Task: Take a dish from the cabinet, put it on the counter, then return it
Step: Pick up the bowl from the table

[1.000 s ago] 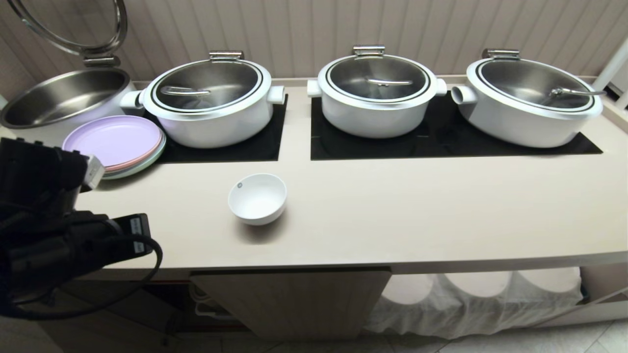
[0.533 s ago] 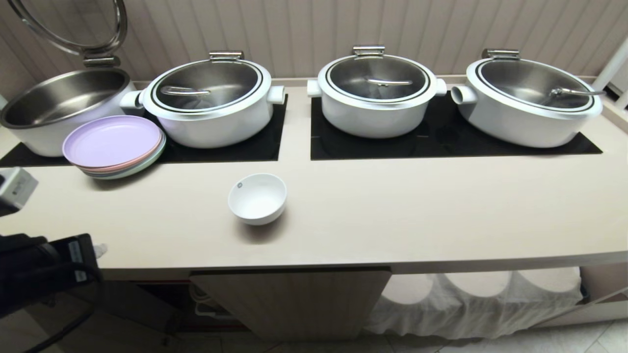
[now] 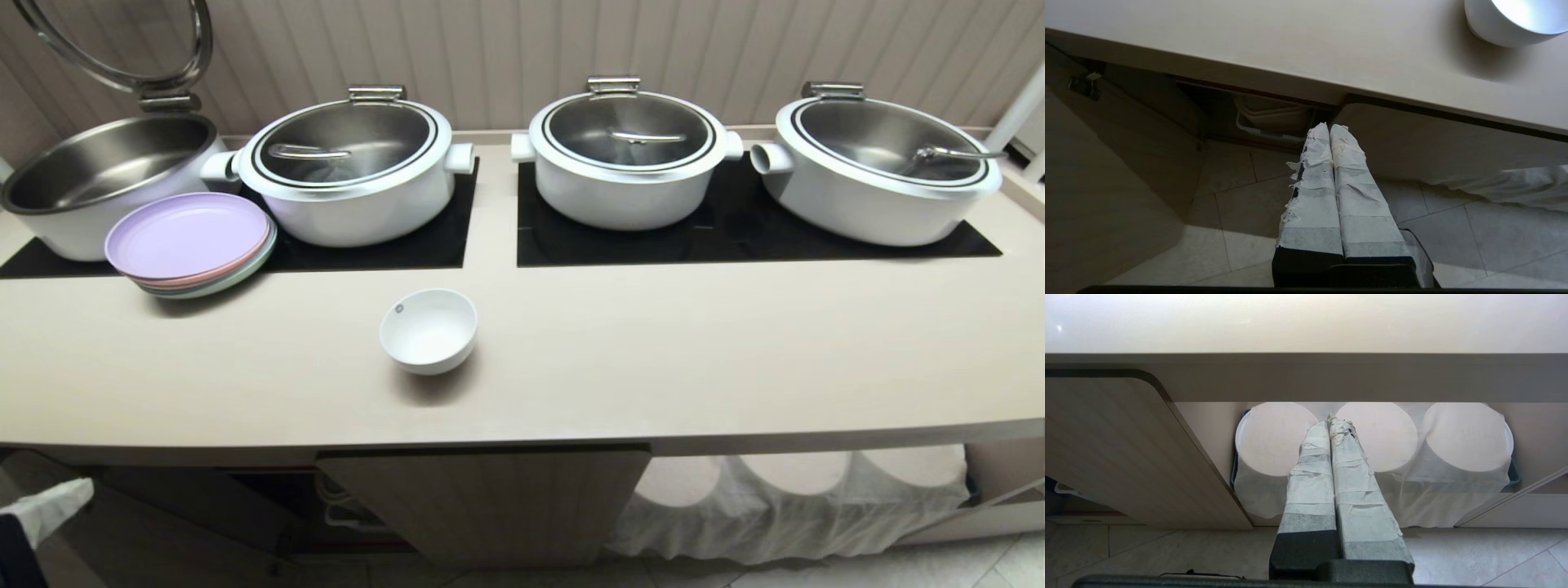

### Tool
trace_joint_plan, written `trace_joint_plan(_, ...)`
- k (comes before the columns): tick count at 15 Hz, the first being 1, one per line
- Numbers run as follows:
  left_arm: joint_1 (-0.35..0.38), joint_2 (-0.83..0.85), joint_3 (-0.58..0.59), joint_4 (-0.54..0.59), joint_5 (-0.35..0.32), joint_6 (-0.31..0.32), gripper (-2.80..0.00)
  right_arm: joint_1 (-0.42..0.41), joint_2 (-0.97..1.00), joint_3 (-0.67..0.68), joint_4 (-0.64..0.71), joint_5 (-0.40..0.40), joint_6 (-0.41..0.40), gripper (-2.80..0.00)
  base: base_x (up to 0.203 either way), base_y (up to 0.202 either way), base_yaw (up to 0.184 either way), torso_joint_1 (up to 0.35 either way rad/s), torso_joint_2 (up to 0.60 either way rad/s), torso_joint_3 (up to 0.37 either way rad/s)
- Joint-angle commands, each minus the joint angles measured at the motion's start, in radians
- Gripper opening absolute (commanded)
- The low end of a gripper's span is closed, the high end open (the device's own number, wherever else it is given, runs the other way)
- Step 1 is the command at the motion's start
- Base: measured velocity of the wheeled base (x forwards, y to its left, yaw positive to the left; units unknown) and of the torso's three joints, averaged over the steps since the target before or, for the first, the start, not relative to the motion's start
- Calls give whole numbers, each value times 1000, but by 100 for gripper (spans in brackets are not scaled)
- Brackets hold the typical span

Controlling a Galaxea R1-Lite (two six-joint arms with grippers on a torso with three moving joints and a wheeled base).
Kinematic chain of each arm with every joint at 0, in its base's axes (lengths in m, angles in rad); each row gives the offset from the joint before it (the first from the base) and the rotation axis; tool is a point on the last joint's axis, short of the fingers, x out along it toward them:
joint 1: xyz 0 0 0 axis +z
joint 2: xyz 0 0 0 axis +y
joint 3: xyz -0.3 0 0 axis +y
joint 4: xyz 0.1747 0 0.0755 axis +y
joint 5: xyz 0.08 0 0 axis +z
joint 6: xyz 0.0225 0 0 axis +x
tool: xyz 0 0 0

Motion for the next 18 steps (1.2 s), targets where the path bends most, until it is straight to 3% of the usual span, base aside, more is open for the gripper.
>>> trace_joint_plan(1,23,-130,65,-6,-3,12,-280,2,0,0,0,0,-1,-280,0,0,0,0,0,0)
trace_joint_plan(4,48,-284,123,31,-52,40,-280,0,0,0,0,0,0,-280,0,0,0,0,0,0)
trace_joint_plan(10,-21,-472,233,3,-42,51,-280,1,0,0,0,0,-1,-280,0,0,0,0,0,0)
trace_joint_plan(12,-4,-532,273,0,-47,74,-280,1,0,0,0,0,0,-280,0,0,0,0,0,0)
trace_joint_plan(15,19,-596,401,-119,-46,144,-280,0,0,0,0,0,0,-280,0,0,0,0,0,0)
trace_joint_plan(17,21,-610,465,-215,-51,157,-280,0,0,0,0,0,-2,-280,0,0,0,0,0,0)
trace_joint_plan(18,20,-630,465,-188,-52,152,-280,1,0,0,0,0,0,-280,0,0,0,0,0,0)
